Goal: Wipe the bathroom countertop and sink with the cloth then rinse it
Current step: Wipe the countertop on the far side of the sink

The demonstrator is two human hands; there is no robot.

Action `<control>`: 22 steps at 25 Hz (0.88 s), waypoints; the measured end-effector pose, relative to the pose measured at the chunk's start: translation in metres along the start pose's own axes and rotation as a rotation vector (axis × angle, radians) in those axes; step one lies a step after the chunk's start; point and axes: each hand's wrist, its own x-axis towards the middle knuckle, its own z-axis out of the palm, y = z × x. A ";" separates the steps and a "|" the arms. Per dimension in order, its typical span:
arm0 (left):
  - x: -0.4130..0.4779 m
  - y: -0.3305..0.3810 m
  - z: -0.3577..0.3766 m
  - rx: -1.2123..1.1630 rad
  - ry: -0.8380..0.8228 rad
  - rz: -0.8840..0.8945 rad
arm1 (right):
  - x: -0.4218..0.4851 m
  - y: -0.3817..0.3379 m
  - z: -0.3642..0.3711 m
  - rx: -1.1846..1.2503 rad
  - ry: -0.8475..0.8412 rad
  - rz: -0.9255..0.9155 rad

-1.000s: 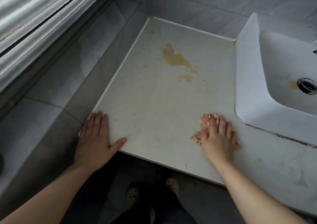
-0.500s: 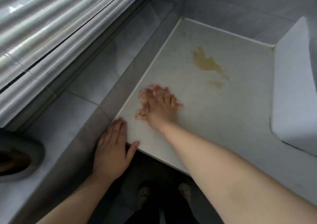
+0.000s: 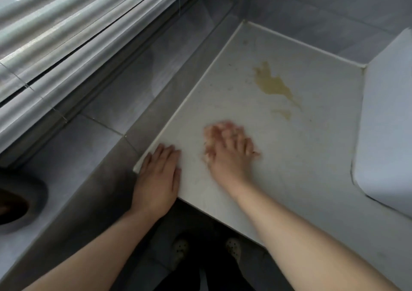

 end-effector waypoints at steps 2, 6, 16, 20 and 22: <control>0.023 0.009 -0.002 0.058 -0.103 -0.010 | -0.030 -0.010 0.005 -0.028 -0.060 -0.192; 0.051 0.023 0.004 0.162 -0.316 -0.027 | -0.008 0.077 -0.002 -0.074 -0.002 -0.015; 0.110 0.051 0.015 0.241 -0.282 0.111 | -0.013 0.112 0.000 -0.072 0.077 -0.094; 0.134 0.049 0.024 0.227 -0.197 0.036 | 0.035 0.213 -0.026 0.090 0.088 0.680; 0.135 0.050 0.027 0.253 -0.195 0.011 | 0.049 0.200 -0.026 0.088 0.080 0.760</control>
